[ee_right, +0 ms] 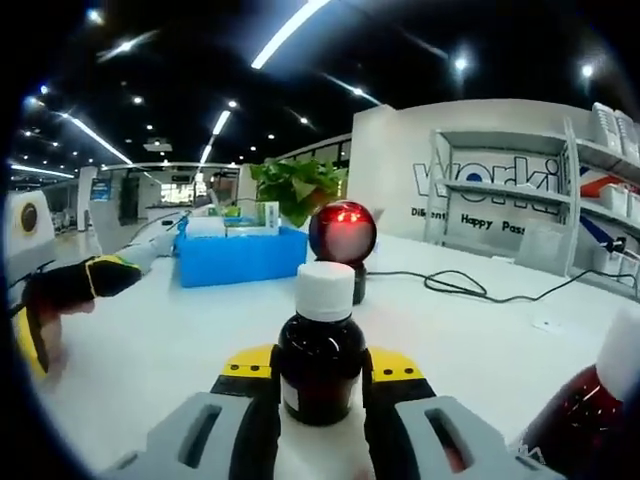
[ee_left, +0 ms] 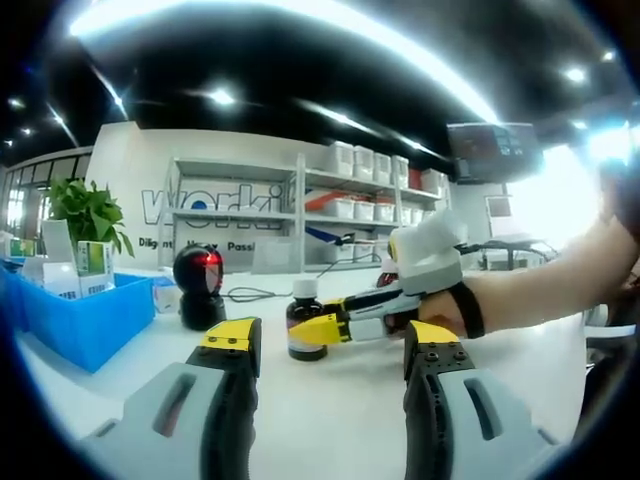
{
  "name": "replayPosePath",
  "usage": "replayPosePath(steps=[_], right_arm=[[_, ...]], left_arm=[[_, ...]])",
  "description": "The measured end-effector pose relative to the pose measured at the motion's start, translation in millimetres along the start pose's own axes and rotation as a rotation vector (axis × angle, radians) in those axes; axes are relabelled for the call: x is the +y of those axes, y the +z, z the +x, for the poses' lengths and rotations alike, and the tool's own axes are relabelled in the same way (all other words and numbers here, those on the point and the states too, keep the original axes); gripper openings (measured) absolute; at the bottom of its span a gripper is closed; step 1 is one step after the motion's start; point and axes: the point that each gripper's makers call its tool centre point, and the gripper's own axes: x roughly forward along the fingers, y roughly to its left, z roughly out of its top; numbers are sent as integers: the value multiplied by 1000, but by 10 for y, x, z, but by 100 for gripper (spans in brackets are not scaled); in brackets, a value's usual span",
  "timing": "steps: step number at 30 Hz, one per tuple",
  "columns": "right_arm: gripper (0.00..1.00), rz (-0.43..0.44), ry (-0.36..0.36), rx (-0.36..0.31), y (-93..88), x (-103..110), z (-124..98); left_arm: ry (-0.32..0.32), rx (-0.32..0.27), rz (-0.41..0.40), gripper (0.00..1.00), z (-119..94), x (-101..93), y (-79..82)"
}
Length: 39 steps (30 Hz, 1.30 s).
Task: Rotate the medicine bottle to make it face forward pick up the medicine bottle inspect the drug traceability code place the medicine on the table
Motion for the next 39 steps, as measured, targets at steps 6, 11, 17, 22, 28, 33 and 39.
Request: replayPosePath(steps=[6,11,17,22,28,33,39], right_arm=[[27,46,-115,-2,-6,9,-23],[27,55,-192,9,-7,-13,-2],[27,79,-289,10,-5,-14,0],[27,95,-310,11,-18,-40,-10],[29,76,-249,12,-38,-5,-28],[42,17,-132,-40,46,-5,-48],[45,-56,-18,-52,90,-31,-17]], left_arm=[[22,-1,15,48,-7,29,8],[30,-6,10,48,-12,61,15],[40,-19,22,49,-26,47,50],[43,-25,2,49,-33,77,54],[37,-23,3,49,-31,55,53],[32,-21,4,49,-24,56,42],[22,-17,7,49,-21,20,42]])
